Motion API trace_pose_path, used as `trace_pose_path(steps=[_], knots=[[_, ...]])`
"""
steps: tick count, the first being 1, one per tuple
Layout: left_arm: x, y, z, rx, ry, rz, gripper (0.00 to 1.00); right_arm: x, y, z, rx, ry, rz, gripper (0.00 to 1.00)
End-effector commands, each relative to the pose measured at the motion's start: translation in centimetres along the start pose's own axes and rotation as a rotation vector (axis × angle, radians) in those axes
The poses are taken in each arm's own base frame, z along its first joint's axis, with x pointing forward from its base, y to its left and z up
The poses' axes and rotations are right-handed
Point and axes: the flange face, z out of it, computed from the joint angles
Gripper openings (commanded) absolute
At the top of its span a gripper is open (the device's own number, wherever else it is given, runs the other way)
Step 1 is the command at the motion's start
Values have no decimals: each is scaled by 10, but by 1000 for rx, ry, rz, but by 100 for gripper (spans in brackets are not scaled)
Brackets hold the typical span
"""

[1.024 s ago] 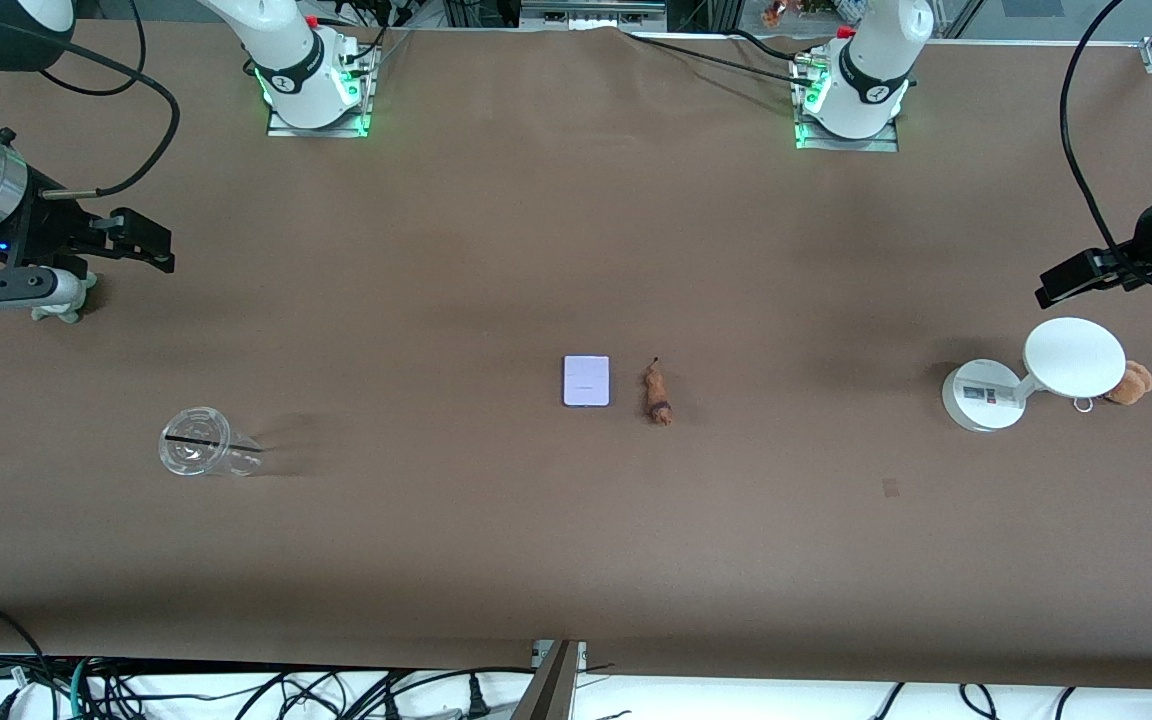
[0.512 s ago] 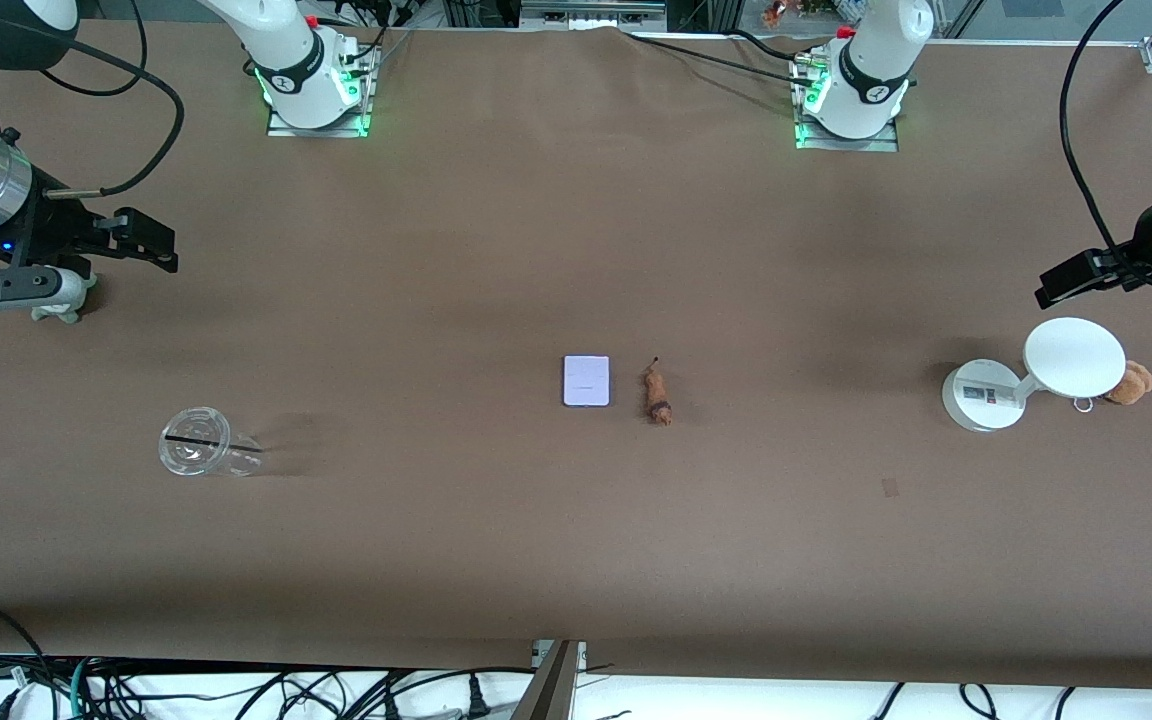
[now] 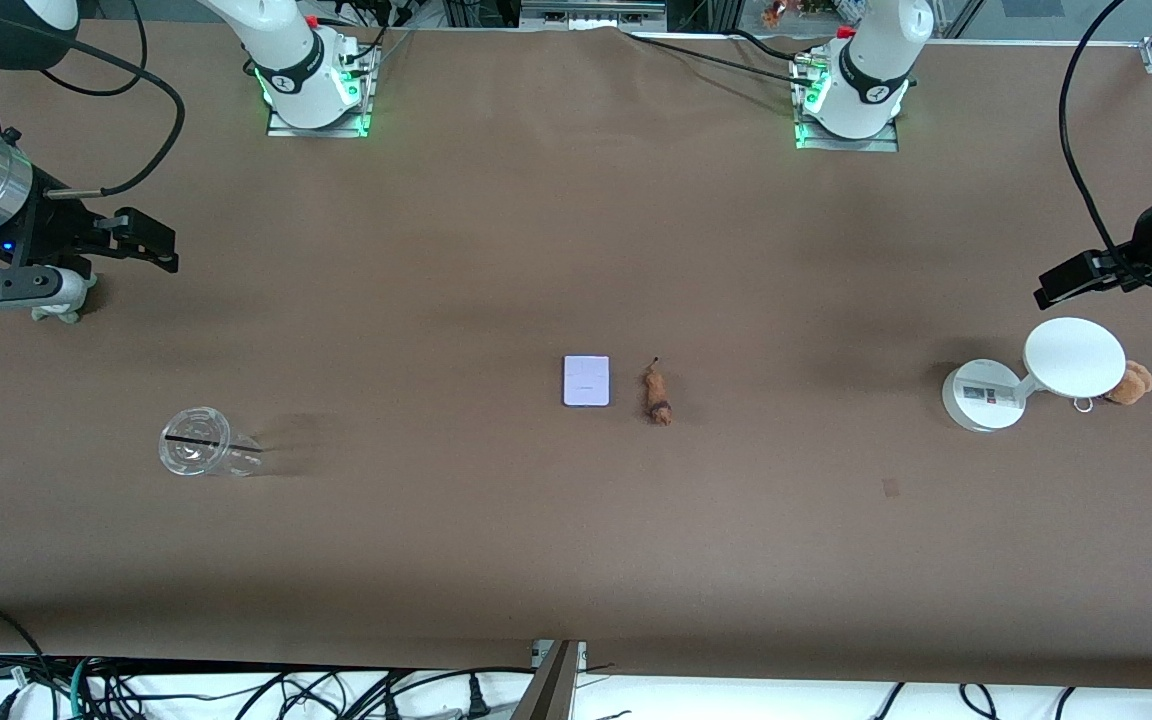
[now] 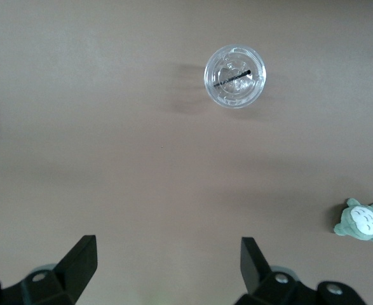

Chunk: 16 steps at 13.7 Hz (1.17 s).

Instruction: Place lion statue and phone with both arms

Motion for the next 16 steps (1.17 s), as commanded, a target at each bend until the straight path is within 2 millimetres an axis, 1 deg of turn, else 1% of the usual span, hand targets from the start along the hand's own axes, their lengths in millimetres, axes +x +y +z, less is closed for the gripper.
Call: trace_pose_path(steps=[1, 4, 6, 7, 8, 9, 11, 12, 13, 15, 16], knots=[[3, 0, -4, -29, -14, 13, 100, -3, -1, -6, 17, 8, 14, 100], [5, 3, 2, -27, -24, 16, 100, -3, -2, -6, 18, 8, 14, 100], [5, 14, 7, -25, -32, 31, 100, -2, -3, -5, 18, 6, 13, 100], [5, 23, 10, -26, -38, 45, 100, -3, -3, -6, 18, 8, 13, 100], [3, 38, 15, -28, -48, 66, 100, -3, -2, -6, 18, 8, 14, 100], [0, 50, 16, -27, -48, 86, 100, -2, -2, -5, 18, 6, 14, 100], [0, 72, 27, -23, -63, 118, 100, -2, -3, -5, 18, 6, 13, 100], [-2, 79, 28, -31, -66, 128, 100, -2, -3, -5, 18, 6, 13, 100], [-1, 87, 38, -53, -90, 132, 100, -3, -3, -6, 18, 6, 13, 100], [3, 96, 53, -81, -122, 130, 100, -3, -3, -6, 18, 6, 13, 100], [2, 108, 59, -78, -131, 144, 100, -2, -4, -5, 18, 5, 11, 100]])
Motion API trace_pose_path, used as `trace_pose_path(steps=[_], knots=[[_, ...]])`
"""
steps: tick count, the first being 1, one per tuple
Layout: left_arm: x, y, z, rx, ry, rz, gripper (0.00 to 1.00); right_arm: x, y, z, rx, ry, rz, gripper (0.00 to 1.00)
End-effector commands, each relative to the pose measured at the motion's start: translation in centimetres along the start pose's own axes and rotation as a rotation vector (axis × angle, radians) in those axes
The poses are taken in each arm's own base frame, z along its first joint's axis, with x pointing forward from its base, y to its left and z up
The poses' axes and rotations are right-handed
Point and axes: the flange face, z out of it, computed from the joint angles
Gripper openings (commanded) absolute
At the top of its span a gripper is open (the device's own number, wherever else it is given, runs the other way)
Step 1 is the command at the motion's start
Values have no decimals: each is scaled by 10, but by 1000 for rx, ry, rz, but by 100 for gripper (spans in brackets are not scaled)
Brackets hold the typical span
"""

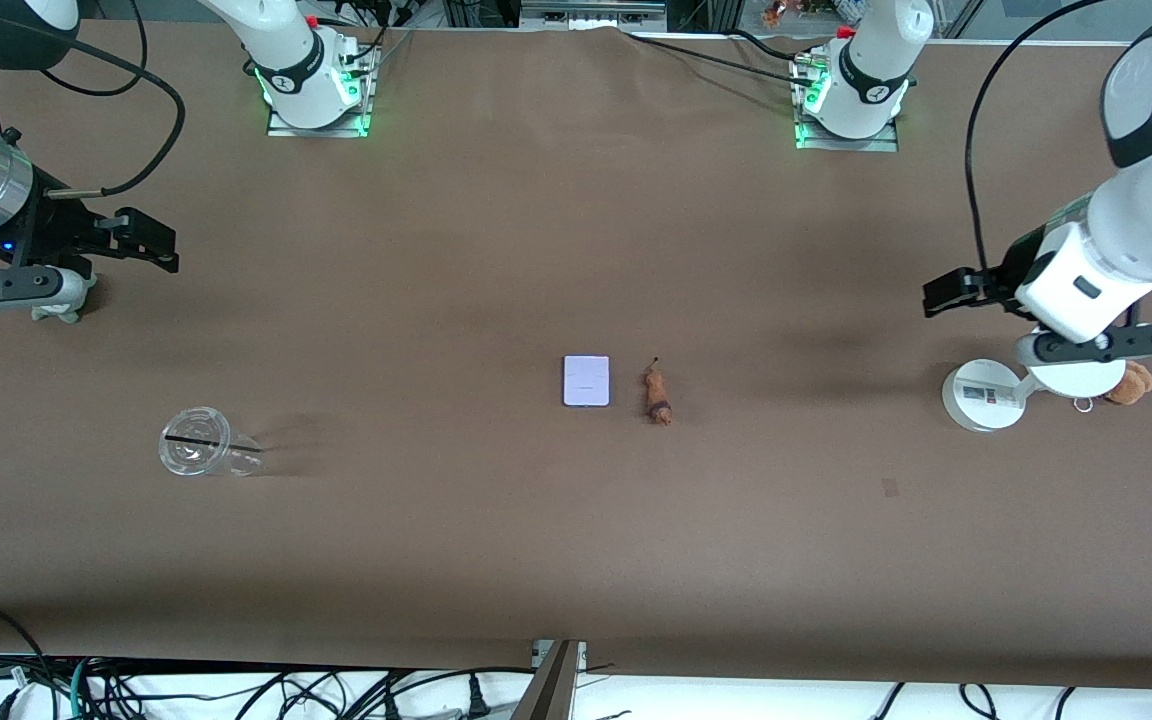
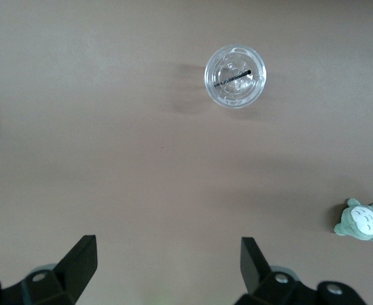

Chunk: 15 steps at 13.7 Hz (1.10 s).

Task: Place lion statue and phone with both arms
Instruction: 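Reach the left gripper over the brown lion statue beside the phone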

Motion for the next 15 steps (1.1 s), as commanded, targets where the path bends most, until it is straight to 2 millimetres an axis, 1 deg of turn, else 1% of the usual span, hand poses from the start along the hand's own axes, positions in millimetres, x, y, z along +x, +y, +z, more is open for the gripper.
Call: trace_pose_path(steps=[1, 2, 3, 5, 6, 9, 12, 13, 15], knots=[[10, 26, 14, -19, -14, 25, 100, -3, -3, -6, 18, 6, 11, 100], [12, 36, 18, -14, 0, 13, 100, -3, -4, -6, 18, 6, 10, 100], [13, 51, 22, -11, 20, -5, 100, -3, -4, -6, 18, 6, 11, 100], [26, 78, 54, -9, 30, -9, 100, -3, -4, -6, 18, 6, 10, 100], [30, 96, 66, -13, 41, -8, 100, -3, -4, -6, 18, 6, 10, 100], [33, 153, 103, -30, 86, -94, 100, -3, -4, -6, 18, 6, 10, 100], [33, 203, 151, -44, 108, -120, 100, -3, -4, -6, 18, 6, 10, 100], [32, 215, 166, -46, 114, -123, 100, -3, -4, -6, 18, 6, 10, 100], [33, 231, 190, -50, 121, -116, 100, -3, -4, -6, 18, 6, 10, 100]])
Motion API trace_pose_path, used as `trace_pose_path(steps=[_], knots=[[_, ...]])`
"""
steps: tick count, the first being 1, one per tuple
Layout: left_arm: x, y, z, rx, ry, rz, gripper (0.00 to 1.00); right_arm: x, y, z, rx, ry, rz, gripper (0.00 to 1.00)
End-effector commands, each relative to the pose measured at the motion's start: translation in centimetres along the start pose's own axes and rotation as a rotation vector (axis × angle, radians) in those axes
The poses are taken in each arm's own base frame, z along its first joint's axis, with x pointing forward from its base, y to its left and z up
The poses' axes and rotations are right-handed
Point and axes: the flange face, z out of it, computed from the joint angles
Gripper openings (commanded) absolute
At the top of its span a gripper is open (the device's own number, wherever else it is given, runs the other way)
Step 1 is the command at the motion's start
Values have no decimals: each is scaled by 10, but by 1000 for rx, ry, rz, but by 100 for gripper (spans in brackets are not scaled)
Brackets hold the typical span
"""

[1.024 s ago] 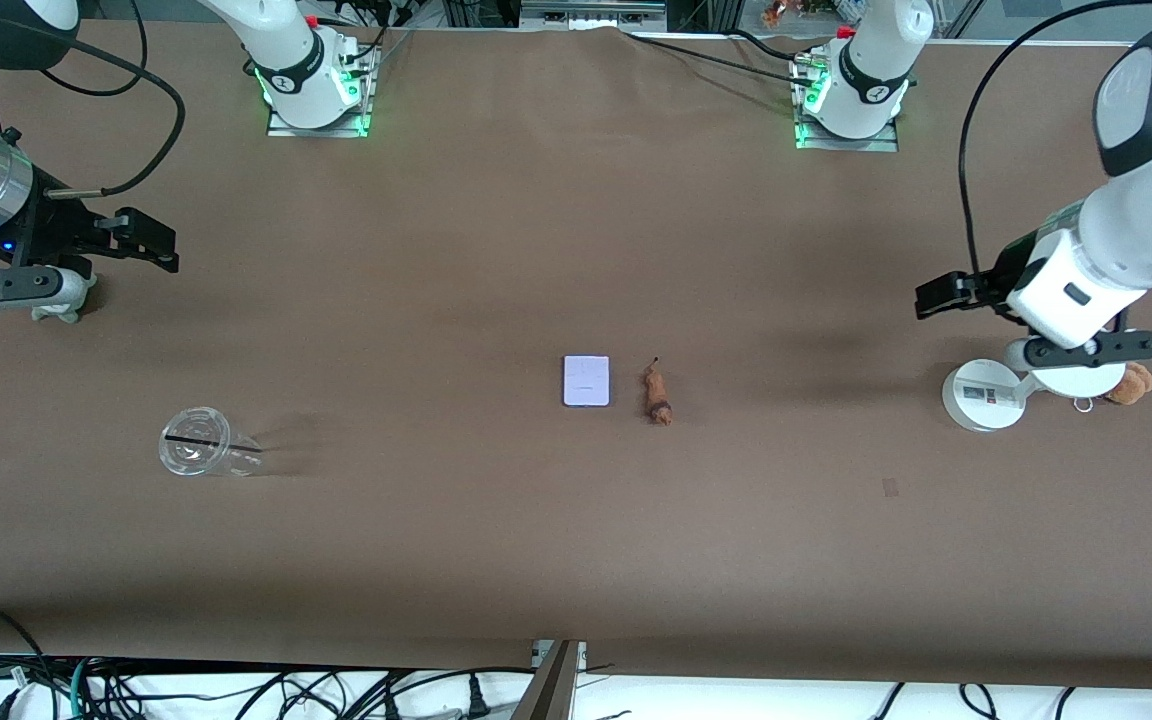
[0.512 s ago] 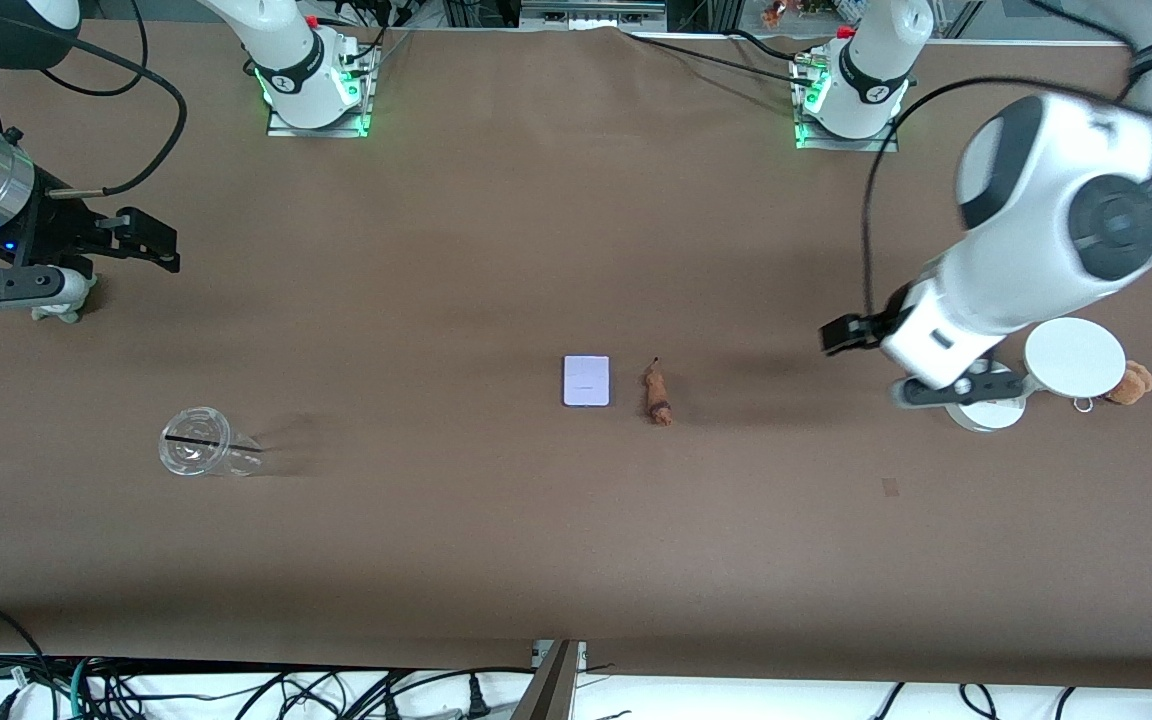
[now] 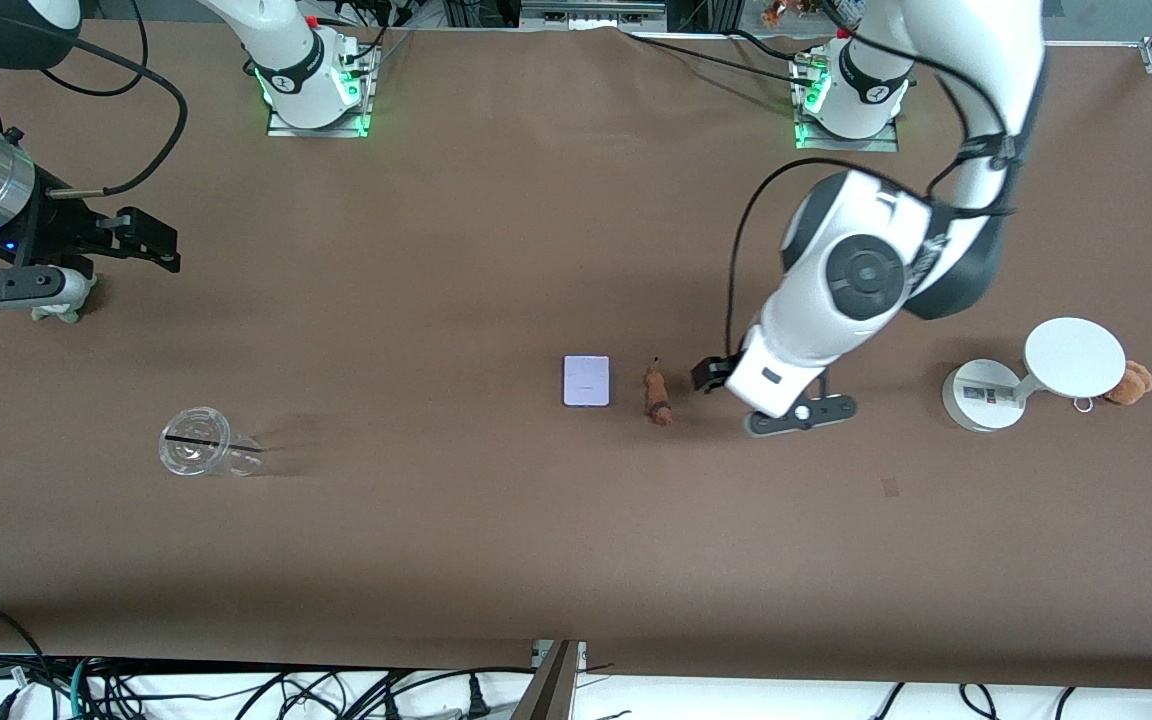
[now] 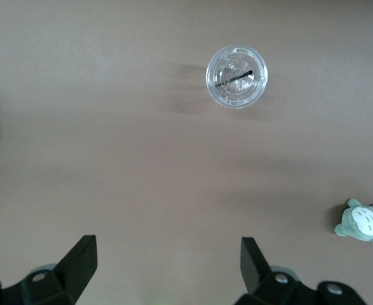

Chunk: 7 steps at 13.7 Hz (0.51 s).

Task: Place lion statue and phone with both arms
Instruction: 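Reach the left gripper over the brown lion statue beside the phone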

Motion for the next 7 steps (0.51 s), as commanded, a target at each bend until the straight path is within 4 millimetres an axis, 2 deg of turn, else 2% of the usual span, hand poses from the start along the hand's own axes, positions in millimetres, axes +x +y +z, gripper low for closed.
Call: trace_pose_path(steps=[1, 2, 7], knots=[[1, 16, 25, -6, 15, -6, 100, -3, -3, -6, 18, 6, 12, 100], [2, 18, 37, -10, 23, -4, 100, -3, -3, -6, 18, 6, 12, 100], [-30, 60, 109, 36, 64, 29, 100, -3, -3, -5, 18, 4, 12, 100]])
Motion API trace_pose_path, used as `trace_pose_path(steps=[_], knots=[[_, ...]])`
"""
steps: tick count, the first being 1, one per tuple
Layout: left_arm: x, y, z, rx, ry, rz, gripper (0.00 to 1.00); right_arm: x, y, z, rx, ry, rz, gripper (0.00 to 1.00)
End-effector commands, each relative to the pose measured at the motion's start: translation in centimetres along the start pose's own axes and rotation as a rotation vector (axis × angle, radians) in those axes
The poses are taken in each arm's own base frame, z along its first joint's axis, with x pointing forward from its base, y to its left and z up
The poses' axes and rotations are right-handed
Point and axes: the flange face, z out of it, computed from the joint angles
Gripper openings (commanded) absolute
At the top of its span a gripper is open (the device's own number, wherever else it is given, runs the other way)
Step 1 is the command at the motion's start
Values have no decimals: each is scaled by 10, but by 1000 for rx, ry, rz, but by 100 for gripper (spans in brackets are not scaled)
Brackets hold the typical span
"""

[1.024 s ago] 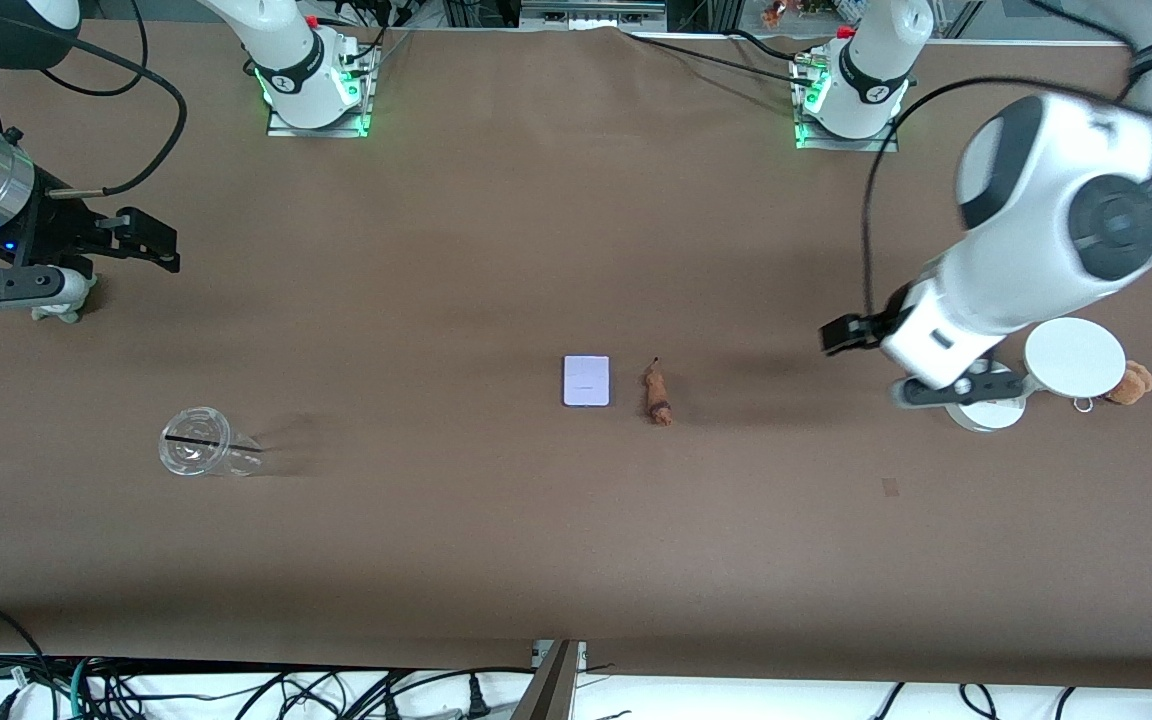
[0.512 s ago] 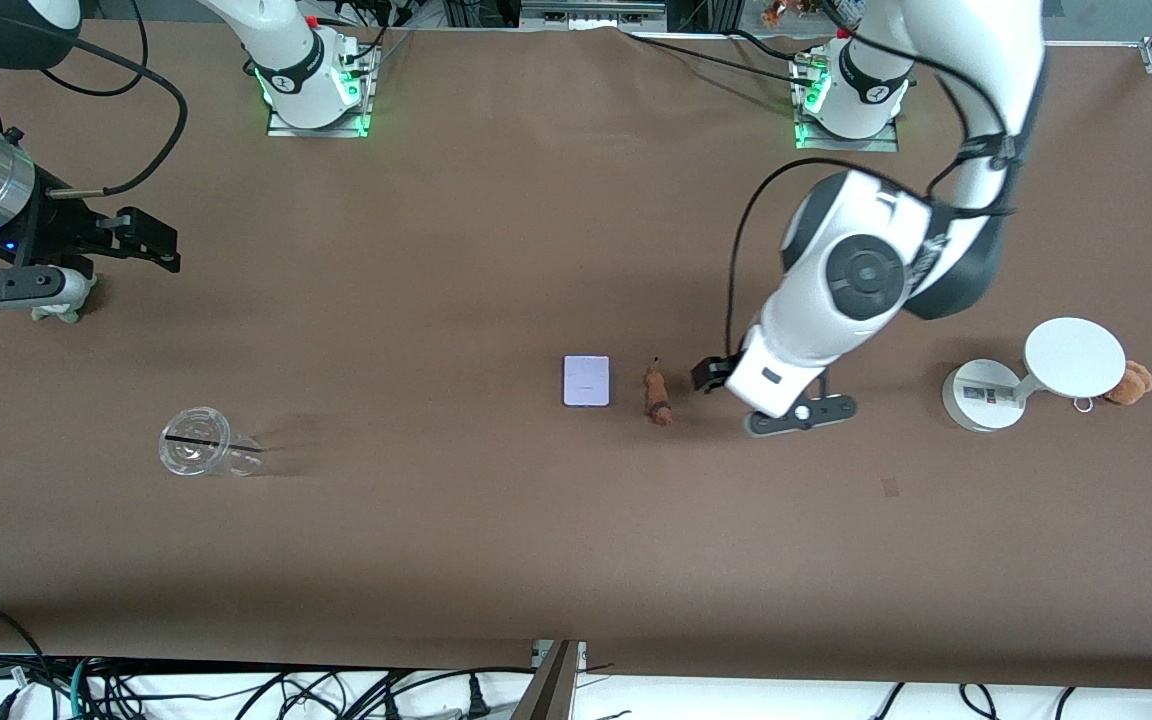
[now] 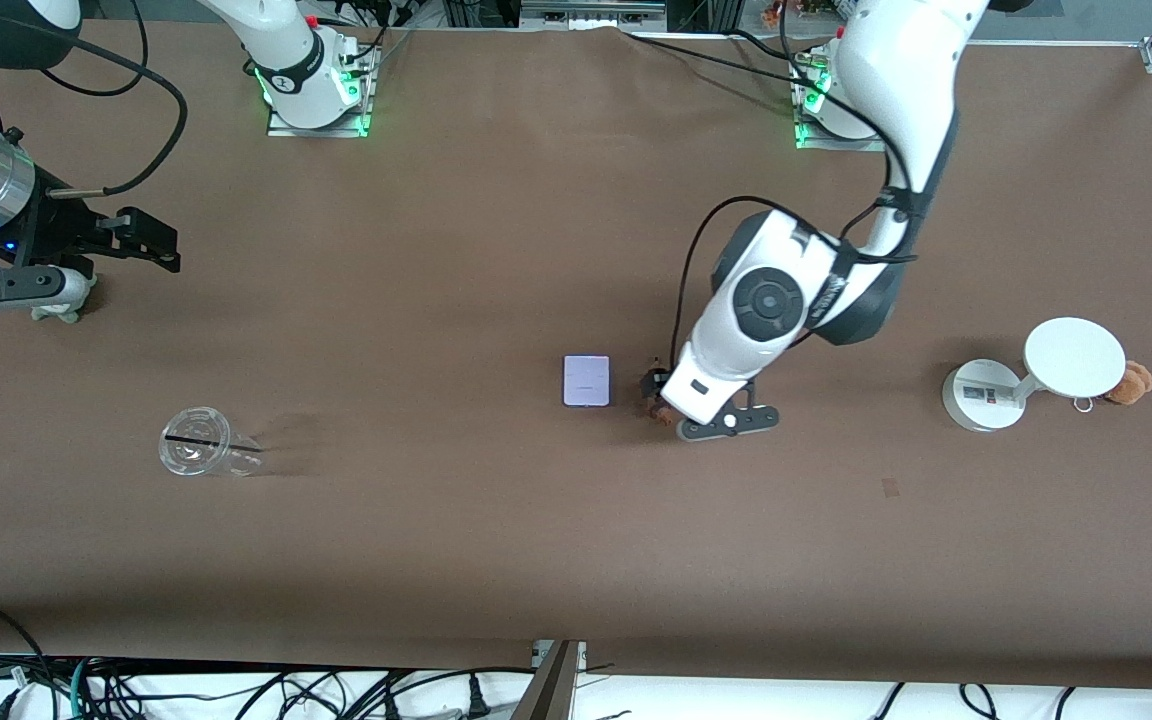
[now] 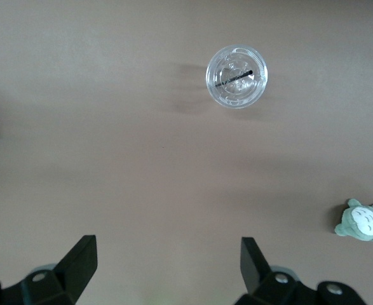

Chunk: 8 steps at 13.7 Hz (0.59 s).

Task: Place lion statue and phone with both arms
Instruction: 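Reach the left gripper over the brown lion statue beside the phone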

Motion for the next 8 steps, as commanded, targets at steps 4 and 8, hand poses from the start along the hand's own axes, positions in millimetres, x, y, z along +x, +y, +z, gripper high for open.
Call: trace_pose_path(steps=[4, 8], knots=[[-25, 24, 58, 56, 83, 14, 100, -2, -9, -7, 16, 15, 2, 100], [-33, 18, 80, 29, 108, 26, 100, -2, -9, -7, 16, 15, 2, 100]])
